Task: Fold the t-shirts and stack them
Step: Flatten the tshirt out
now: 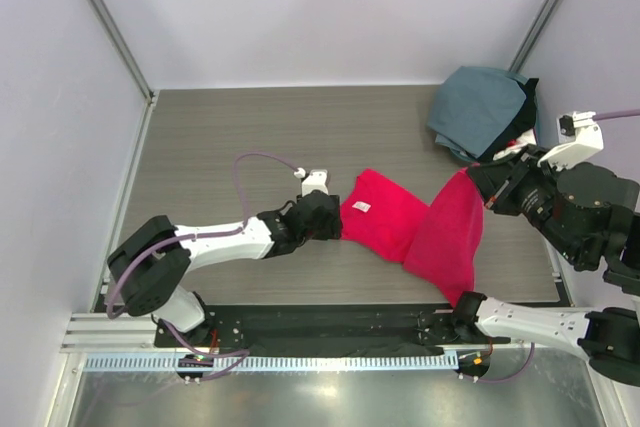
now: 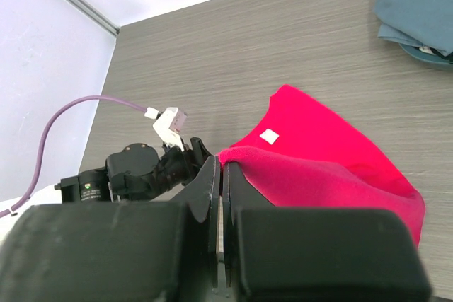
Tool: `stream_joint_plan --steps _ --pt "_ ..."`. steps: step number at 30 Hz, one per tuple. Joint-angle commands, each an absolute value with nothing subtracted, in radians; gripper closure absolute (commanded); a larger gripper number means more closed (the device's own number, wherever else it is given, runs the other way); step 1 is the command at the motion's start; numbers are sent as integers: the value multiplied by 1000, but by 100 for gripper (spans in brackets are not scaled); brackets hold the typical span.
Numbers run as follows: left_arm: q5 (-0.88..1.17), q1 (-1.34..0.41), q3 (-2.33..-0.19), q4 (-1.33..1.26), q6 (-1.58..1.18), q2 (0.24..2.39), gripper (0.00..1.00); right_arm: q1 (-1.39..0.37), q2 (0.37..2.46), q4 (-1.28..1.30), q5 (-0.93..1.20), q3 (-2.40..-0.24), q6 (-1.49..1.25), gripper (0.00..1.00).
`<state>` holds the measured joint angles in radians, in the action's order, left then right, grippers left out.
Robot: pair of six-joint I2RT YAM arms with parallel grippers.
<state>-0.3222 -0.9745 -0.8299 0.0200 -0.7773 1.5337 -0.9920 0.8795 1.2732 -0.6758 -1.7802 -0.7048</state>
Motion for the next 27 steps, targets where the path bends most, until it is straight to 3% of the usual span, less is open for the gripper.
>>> stream_joint_plan --steps 1,14,17,19,23,27 --pt "-344 -963 -864 95 -833 1561 43 -994 859 1243 -715 -1773 -704 99" --pt "-242 -923 -923 5 -836 1715 47 -994 838 1213 -696 -1709 -710 99" --pt "-219 -917 -948 -21 -842 1746 52 -994 839 1213 -692 -1700 -712 99" --pt "-207 -916 -963 -25 -842 1770 59 -993 838 1213 -692 -1694 -712 99" --pt "-187 -907 -988 -25 -836 1769 100 -994 836 1212 -701 -1675 -710 99" --pt "-189 -841 -983 21 -822 1688 100 -994 844 1207 -739 -1645 -709 99"
